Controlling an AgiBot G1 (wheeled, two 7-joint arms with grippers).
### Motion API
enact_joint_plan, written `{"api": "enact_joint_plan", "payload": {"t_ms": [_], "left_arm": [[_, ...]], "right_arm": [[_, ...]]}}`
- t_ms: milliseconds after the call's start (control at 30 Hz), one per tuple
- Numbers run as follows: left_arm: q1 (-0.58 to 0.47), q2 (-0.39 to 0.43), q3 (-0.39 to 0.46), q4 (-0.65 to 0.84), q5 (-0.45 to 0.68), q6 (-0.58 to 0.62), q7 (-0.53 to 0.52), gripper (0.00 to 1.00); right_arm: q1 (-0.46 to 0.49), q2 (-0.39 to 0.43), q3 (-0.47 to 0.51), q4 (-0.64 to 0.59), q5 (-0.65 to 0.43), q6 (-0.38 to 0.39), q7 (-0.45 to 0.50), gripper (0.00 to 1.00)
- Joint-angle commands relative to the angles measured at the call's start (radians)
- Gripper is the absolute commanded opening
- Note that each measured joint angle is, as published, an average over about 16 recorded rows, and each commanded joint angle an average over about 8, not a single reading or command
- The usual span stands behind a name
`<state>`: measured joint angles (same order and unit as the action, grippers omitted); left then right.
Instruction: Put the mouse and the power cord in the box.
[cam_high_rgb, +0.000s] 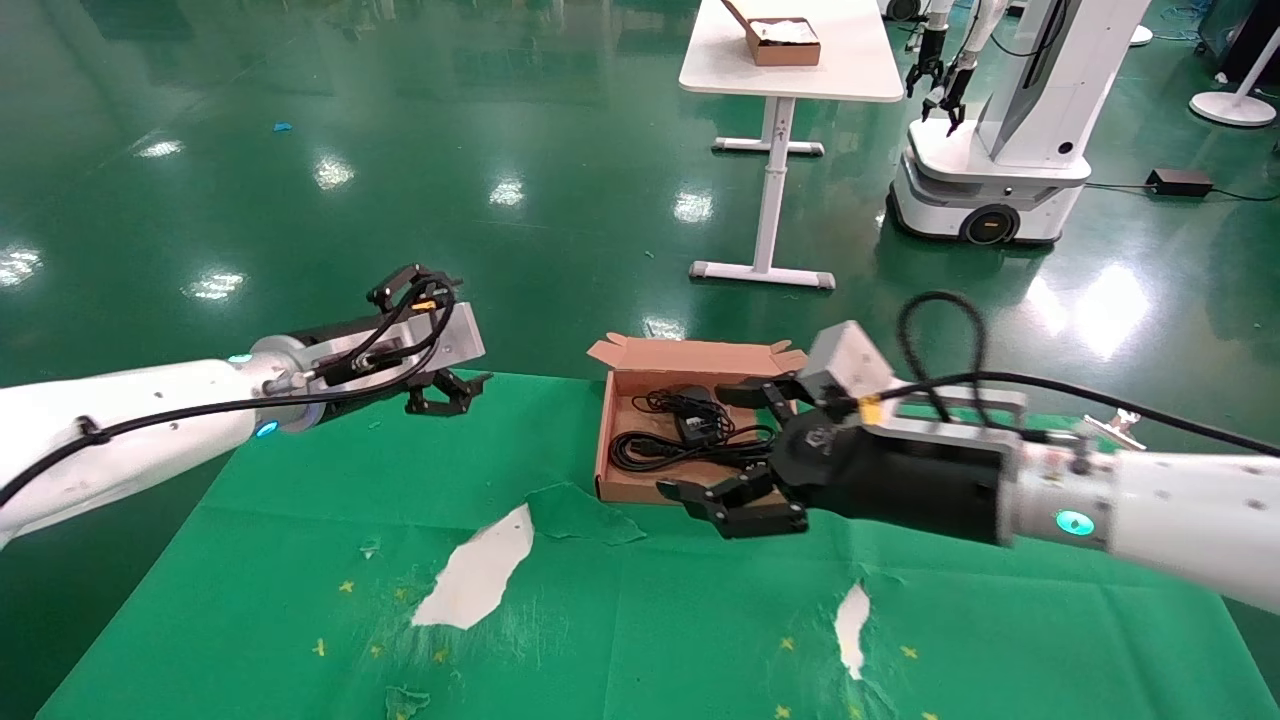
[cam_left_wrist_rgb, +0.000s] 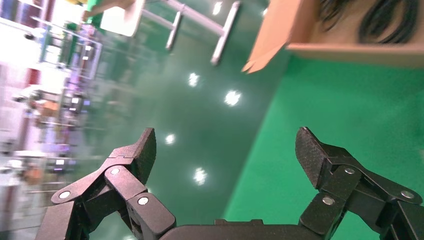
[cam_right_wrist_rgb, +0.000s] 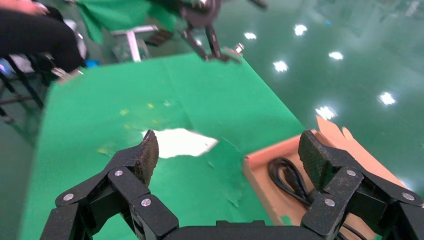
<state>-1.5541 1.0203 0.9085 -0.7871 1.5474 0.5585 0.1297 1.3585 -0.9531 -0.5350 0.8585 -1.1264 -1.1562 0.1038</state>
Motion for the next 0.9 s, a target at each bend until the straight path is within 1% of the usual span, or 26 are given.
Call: {"api": "enact_joint_plan", "payload": {"t_ms": [33, 767, 900], "left_arm": [[0.010, -0.009, -0.013, -0.010, -0.017, 0.019, -0.007, 1.00], [0.198, -0.169, -0.259, -0.205, -0.337, 0.386, -0.131, 1.00], [0.232, -0.198, -0.304, -0.240, -0.395, 0.453, -0.153, 1.00]], "right_arm": [[-0.021, 0.025, 0.019, 0.031, 0.029, -0.025, 0.006, 1.00], [-0.251, 0.302, 0.225, 0.376, 0.349, -0.299, 0.074, 1.00], [-0.277, 0.334, 0.250, 0.416, 0.387, -0.332, 0.082, 1.00]]}}
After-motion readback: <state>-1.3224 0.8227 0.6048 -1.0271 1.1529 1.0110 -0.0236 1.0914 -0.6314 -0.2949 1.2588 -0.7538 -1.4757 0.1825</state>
